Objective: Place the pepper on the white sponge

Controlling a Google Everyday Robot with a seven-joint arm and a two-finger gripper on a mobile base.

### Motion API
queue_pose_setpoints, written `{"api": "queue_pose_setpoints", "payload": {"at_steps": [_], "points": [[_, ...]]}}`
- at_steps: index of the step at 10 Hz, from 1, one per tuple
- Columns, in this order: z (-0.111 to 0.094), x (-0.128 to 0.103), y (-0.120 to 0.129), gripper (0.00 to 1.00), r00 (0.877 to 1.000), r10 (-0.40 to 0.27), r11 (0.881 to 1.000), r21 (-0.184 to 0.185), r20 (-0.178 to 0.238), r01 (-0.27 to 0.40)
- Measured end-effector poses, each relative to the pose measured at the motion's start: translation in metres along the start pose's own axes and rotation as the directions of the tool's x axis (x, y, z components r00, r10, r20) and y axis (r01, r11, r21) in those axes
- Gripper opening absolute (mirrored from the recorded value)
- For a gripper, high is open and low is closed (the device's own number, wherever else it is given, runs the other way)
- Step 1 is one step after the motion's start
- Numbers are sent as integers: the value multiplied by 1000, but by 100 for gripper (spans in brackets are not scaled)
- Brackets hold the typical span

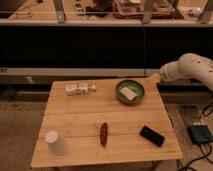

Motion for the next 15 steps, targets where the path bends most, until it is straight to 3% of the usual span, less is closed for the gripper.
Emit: {"api": "queue_pose_setpoints", "payload": {"at_steps": [12,15], "points": [[0,1,0,75,1000,0,1000,0,0,0],[-11,4,-3,75,999,-4,1000,20,35,4]]}}
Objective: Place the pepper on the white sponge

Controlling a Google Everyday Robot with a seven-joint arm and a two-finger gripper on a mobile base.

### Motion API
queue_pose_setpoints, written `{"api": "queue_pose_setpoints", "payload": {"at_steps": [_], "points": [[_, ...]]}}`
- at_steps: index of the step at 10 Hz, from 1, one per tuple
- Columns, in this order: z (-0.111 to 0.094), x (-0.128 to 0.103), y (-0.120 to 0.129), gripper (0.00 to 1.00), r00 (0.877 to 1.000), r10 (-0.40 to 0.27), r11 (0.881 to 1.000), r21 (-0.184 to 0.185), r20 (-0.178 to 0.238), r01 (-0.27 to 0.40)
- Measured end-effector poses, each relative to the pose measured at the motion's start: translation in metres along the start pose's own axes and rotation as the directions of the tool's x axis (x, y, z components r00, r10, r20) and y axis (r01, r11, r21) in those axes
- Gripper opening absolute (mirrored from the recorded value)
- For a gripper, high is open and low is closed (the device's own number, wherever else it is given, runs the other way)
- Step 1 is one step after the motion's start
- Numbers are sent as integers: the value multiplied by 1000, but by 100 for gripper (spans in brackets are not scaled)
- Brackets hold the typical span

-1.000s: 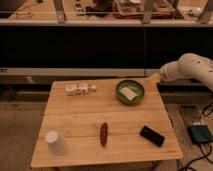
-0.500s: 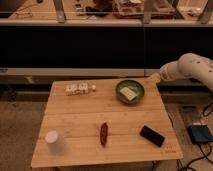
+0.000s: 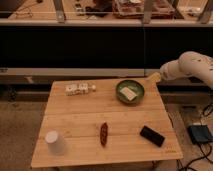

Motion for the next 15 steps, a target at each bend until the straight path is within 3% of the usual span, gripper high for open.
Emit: {"api": "queue_pose_setpoints", "payload": {"at_steps": [2,4,5,11,13,14,15], "points": [[-28,-13,-26,75,996,-16,998,64,90,11],[-64,-46,-64,75,982,-24,990,139,189,-3],[-75,-58,-75,75,975,-25,987,159,220,-11],[-75,-56,-82,75,975,-32,986,167,219,-5],[-78,-52,-112,75,979,-60,982,187,196,23],[-80,-51,-140,75,980,-88,977,209,180,49],[-81,-55,-185,75,977,-129,966,246,167,86]]}}
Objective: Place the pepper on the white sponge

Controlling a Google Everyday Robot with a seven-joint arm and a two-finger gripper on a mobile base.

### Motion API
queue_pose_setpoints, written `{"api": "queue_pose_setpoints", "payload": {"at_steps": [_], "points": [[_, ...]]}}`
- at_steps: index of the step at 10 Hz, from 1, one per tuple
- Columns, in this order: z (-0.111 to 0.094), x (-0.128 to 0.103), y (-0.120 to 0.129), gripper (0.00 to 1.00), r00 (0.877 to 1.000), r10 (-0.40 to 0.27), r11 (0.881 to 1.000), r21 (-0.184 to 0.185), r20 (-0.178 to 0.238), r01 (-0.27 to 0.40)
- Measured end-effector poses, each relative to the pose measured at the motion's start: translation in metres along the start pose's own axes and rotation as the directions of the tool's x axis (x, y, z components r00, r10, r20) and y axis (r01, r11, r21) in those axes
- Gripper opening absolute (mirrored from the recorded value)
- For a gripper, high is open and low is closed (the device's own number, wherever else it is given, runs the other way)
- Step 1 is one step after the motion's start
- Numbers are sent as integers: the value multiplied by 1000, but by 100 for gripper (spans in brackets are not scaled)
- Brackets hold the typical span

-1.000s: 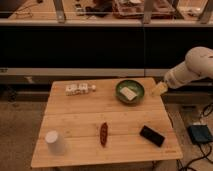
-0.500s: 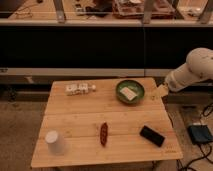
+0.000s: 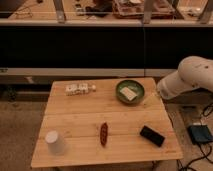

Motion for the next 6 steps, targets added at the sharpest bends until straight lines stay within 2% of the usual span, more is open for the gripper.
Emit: {"api": "queue_pose_setpoints", "payload": {"at_steps": [2,3,5,6], "points": [[22,1,-57,75,998,-56,997,51,3,56],[38,2,-88,75,997,-75,993,89,5,74],[62,10,-118,75,997,-72,986,149,-9,73],[77,20,-128,75,998,-64,980,187,-29,68]]}}
